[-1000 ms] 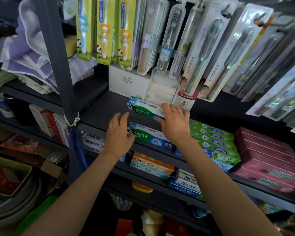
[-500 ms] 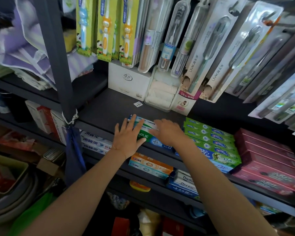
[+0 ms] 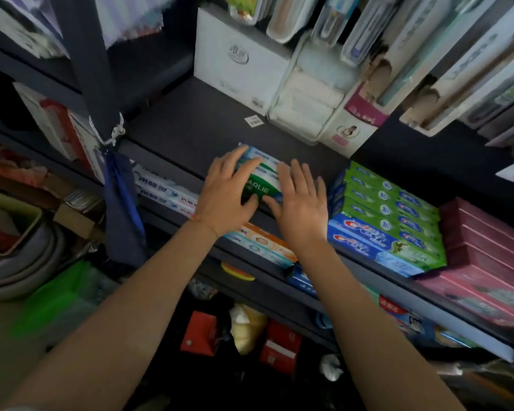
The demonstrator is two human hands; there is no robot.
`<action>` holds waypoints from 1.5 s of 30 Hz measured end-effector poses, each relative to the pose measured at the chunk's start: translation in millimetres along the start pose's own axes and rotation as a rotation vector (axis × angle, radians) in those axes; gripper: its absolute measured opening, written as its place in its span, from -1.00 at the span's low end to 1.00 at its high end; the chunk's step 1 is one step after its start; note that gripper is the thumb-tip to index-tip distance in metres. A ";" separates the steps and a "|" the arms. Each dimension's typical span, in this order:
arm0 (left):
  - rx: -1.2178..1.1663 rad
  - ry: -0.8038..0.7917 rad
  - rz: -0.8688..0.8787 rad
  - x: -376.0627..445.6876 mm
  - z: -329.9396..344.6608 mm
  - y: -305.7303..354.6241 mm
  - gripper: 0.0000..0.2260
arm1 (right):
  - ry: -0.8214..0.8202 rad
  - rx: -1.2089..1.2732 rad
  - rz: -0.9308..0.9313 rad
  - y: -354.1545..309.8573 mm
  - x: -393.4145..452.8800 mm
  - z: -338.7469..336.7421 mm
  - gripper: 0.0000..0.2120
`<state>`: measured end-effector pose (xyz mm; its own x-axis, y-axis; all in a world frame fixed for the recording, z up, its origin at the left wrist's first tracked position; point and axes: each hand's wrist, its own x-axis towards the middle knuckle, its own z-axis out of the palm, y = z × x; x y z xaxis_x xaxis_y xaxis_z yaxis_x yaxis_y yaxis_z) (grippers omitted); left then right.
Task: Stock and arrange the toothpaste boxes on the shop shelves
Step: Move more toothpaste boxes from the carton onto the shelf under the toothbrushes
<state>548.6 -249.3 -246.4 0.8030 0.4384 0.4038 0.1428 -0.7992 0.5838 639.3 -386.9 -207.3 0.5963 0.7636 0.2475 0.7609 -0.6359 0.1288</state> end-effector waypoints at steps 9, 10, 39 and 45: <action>-0.116 0.305 -0.023 -58.2 -7.0 107.6 -0.73 | 0.202 0.507 0.023 10.0 -139.2 -29.9 -0.82; -0.132 0.240 -0.008 -69.8 1.1 125.6 -0.78 | 0.087 0.537 0.089 24.8 -164.0 -27.5 -0.84; -0.216 -0.951 0.259 -366.8 373.1 687.2 -0.85 | -0.035 0.693 0.909 491.1 -746.7 -89.6 -0.83; -0.309 -0.874 0.302 -336.2 488.6 752.4 -0.82 | -0.033 0.620 1.069 608.6 -764.3 -77.1 -0.84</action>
<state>668.9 -1199.0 -287.1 0.9449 -0.3262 -0.0253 -0.1975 -0.6303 0.7508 627.0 -1366.1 -244.0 0.9922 -0.0985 -0.0766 -0.1248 -0.7889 -0.6017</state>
